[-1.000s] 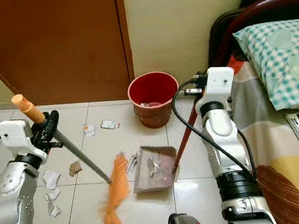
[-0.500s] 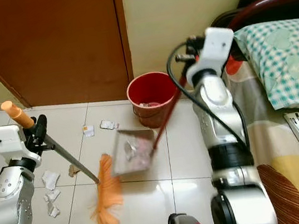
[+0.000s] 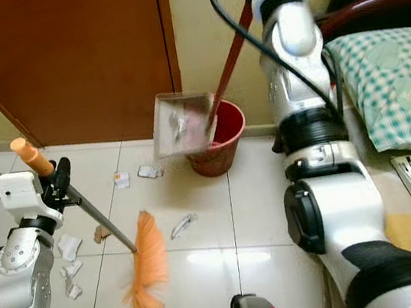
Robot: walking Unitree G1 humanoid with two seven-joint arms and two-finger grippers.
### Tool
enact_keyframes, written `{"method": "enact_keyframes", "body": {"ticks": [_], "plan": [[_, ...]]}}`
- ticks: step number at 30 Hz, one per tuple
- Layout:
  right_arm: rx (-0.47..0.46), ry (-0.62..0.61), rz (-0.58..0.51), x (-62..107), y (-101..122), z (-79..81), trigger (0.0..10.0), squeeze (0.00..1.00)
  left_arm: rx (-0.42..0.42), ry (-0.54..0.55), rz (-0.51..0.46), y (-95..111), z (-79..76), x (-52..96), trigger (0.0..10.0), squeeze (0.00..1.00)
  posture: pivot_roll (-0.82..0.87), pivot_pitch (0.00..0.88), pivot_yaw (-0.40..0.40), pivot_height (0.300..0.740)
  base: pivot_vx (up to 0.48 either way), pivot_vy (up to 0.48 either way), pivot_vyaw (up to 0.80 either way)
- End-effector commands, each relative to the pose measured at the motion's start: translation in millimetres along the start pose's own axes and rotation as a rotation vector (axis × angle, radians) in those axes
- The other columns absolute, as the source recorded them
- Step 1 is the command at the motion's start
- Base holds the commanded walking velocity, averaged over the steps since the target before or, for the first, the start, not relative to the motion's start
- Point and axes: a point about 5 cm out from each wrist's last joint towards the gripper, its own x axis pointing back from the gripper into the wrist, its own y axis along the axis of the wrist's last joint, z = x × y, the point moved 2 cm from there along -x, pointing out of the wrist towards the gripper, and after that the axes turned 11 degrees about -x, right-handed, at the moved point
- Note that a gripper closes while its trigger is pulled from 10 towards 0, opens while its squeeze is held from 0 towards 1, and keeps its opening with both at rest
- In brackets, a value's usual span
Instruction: Sweep floor
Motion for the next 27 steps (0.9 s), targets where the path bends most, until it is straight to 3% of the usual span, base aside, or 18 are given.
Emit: {"method": "enact_keyframes", "body": {"ticks": [1, 7, 8, 12, 19, 27], "plan": [[0.075, 0.075, -0.116, -8.9, 23.1, 13.9, 10.0, 0.0, -0.017, -0.004, 0.014, -3.6, -1.8, 1.5, 10.0, 0.0, 0.04, 0.106, -0.056, 0.74, 0.0, 0.0, 0.0], [0.252, 0.22, -0.19, -2.8, 17.3, 43.0, 10.0, 0.0, -0.005, -0.014, 0.013, -3.7, -6.9, 0.1, 10.0, 0.0, 0.05, 0.107, -0.06, 0.74, 0.0, 0.0, 0.0], [0.34, 0.288, -0.213, 5.8, 8.4, 55.8, 10.0, 0.0, -0.004, -0.019, 0.011, -3.2, -9.2, -0.8, 10.0, 0.0, 0.05, 0.107, -0.06, 0.74, 0.0, 0.0, 0.0], [0.442, 0.428, -0.228, 29.0, -17.6, 76.8, 10.0, 0.0, 0.0, -0.028, 0.005, -1.6, -12.6, -2.3, 10.0, 0.0, 0.05, 0.107, -0.06, 0.74, 0.0, 0.0, 0.0], [0.476, 0.53, -0.18, 58.0, -51.6, 87.2, 10.0, 0.0, 0.0, -0.033, 0.003, -1.2, -13.3, -3.3, 10.0, 0.0, 0.05, 0.107, -0.06, 0.74, 0.0, 0.0, 0.0], [0.465, 0.518, -0.24, 53.9, -40.4, 88.7, 10.0, 0.0, 0.002, -0.038, 0.003, -1.1, -15.0, -4.0, 10.0, 0.0, 0.05, 0.107, -0.061, 0.74, 0.0, 0.0, 0.0]]}}
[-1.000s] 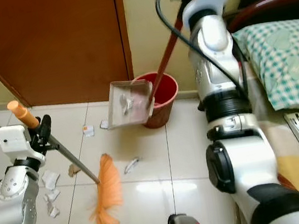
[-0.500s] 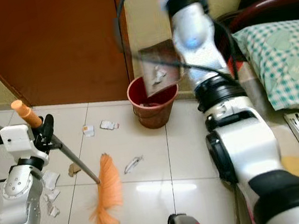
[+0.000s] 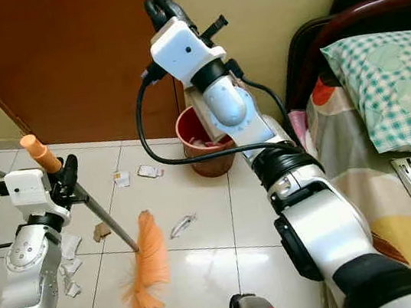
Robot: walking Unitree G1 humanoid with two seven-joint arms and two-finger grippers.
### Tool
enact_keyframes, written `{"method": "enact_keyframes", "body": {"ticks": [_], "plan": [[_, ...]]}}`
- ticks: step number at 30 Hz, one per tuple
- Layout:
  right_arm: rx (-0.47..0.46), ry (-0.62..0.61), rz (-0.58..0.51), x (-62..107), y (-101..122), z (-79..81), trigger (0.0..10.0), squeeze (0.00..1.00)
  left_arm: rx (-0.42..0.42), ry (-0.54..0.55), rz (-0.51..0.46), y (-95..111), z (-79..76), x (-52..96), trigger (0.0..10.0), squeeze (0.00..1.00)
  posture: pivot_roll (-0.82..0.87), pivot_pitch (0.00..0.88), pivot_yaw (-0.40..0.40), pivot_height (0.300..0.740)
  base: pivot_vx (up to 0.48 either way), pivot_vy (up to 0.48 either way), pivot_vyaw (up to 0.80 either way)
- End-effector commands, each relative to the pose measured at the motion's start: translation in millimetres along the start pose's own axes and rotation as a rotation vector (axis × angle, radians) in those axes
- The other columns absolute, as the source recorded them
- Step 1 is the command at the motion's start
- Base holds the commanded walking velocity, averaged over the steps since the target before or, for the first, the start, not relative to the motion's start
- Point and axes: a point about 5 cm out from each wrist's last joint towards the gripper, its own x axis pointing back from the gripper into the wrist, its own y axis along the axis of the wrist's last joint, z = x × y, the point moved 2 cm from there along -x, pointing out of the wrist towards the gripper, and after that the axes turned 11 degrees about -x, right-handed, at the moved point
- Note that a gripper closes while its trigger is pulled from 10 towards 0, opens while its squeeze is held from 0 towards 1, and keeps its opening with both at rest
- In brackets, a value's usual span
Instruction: Sweep floor
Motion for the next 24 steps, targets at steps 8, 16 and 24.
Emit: {"method": "enact_keyframes", "body": {"ticks": [8, 16, 24], "plan": [[-0.092, -0.105, -0.244, -27.9, 59.7, -25.3, 10.0, 0.0, -0.005, -0.007, 0.013, -2.9, -1.9, -2.8, 10.0, 0.0, 0.05, 0.092, -0.059, 0.74, 0.0, 0.0, 0.0], [-0.546, -0.225, -0.139, -10.9, 57.1, -14.0, 10.0, 0.0, -0.045, 0.011, 0.051, -9.9, 9.3, 1.1, 10.0, 0.0, 0.05, 0.078, -0.055, 0.74, 0.0, 0.0, 0.0], [-0.644, -0.291, 0.088, 41.4, 20.9, -11.4, 10.0, 0.0, -0.061, -0.003, 0.099, -21.3, 12.5, 14.7, 10.0, 0.0, 0.06, 0.076, -0.054, 0.74, 0.0, 0.0, 0.0]]}}
